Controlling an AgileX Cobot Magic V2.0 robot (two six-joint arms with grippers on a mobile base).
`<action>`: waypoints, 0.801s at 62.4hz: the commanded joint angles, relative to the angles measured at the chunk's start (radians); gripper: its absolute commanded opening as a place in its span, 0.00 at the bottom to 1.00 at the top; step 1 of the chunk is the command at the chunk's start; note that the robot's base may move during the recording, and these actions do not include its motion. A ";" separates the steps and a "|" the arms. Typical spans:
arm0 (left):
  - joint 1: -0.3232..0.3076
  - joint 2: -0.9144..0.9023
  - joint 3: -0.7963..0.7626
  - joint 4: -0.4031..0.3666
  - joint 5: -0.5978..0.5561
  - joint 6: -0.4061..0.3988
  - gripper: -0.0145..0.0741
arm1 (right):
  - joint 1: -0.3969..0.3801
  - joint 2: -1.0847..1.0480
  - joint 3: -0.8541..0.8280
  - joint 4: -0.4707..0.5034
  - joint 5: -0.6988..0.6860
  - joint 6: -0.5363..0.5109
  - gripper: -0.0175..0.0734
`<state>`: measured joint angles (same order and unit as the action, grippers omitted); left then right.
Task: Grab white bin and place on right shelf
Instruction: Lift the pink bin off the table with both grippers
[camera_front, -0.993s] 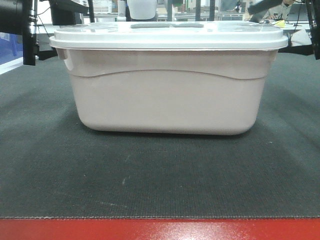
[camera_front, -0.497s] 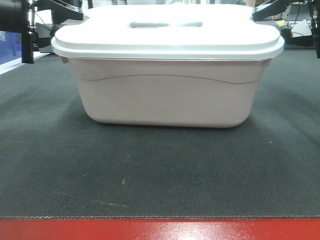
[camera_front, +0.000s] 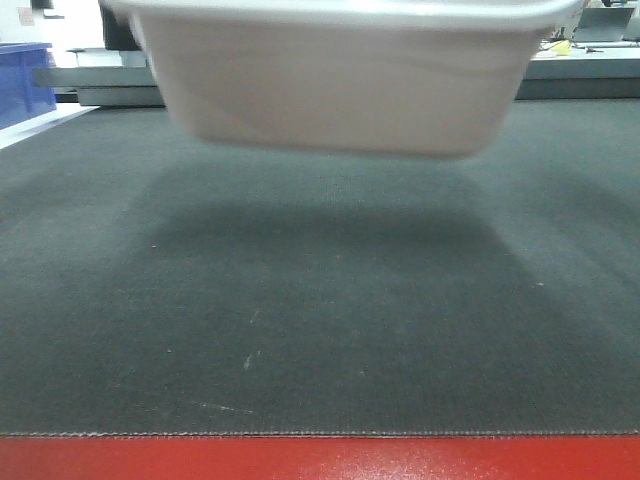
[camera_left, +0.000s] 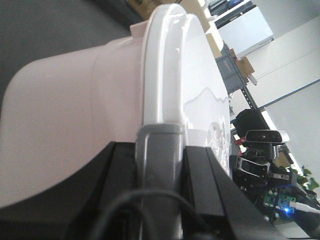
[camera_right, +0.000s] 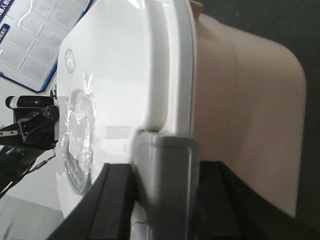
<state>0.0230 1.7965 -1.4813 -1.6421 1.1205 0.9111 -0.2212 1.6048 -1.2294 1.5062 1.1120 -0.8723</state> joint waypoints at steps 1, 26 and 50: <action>-0.058 -0.106 -0.058 -0.079 0.196 0.014 0.02 | 0.017 -0.106 -0.031 0.131 0.222 -0.019 0.25; -0.107 -0.256 -0.073 -0.079 0.194 0.014 0.02 | 0.017 -0.264 -0.031 0.164 0.222 -0.019 0.25; -0.107 -0.278 -0.073 -0.075 0.194 0.014 0.02 | 0.017 -0.293 -0.031 0.165 0.218 -0.019 0.25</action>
<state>-0.0131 1.5726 -1.5191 -1.6622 1.0318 0.9132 -0.2419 1.3610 -1.2277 1.5443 1.0528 -0.8687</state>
